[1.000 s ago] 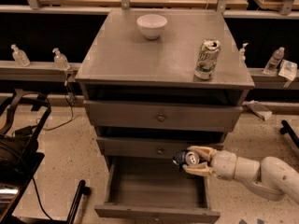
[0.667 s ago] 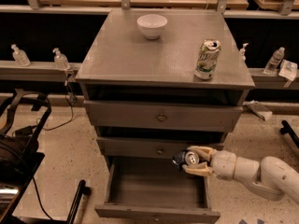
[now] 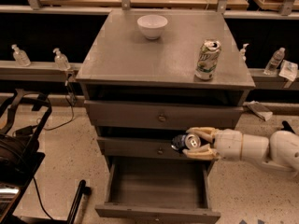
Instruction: Pick pepsi can from bottom drawer and place on counter
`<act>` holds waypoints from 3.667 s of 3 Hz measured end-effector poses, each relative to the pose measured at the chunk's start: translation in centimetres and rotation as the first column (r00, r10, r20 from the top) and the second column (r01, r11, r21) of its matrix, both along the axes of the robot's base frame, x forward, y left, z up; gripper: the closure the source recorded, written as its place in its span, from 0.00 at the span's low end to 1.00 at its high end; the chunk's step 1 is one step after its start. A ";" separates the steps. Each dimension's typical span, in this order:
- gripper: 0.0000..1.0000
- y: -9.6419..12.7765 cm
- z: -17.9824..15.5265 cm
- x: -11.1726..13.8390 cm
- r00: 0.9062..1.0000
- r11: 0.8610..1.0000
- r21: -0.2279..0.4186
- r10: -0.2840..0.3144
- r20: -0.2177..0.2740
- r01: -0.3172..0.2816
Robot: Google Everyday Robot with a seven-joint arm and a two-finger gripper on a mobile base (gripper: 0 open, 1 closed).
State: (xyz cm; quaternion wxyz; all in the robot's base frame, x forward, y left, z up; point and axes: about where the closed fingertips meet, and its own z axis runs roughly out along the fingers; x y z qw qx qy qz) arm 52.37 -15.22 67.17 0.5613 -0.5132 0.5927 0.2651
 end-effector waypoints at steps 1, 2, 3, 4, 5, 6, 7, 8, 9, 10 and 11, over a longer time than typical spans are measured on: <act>1.00 0.4 5.9 -0.2 0.998 0.998 -0.043 0.048 0.033 -0.047; 1.00 0.6 11.8 -0.6 0.995 0.990 -0.117 0.087 0.047 -0.081; 1.00 0.6 15.1 -0.6 0.993 0.984 -0.150 0.104 0.060 -0.094; 1.00 1.1 17.9 0.9 0.991 0.977 -0.184 0.123 0.061 -0.110; 1.00 2.0 20.7 3.0 0.989 0.969 -0.214 0.140 0.055 -0.126; 1.00 3.4 24.4 5.8 0.986 0.962 -0.230 0.160 0.042 -0.146; 1.00 4.2 26.5 7.0 0.984 0.959 -0.237 0.172 0.038 -0.158; 1.00 5.3 28.5 9.1 0.984 0.956 -0.244 0.175 0.021 -0.165; 1.00 6.2 30.7 13.0 0.992 0.965 -0.235 0.121 0.014 -0.115; 1.00 7.6 32.1 17.1 0.998 0.973 -0.224 0.054 -0.019 -0.057; 1.00 9.1 31.2 20.4 0.995 0.981 -0.194 0.007 -0.097 -0.026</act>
Offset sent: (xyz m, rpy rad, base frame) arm -0.0117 0.0010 0.1634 -0.1858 -0.0573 0.1008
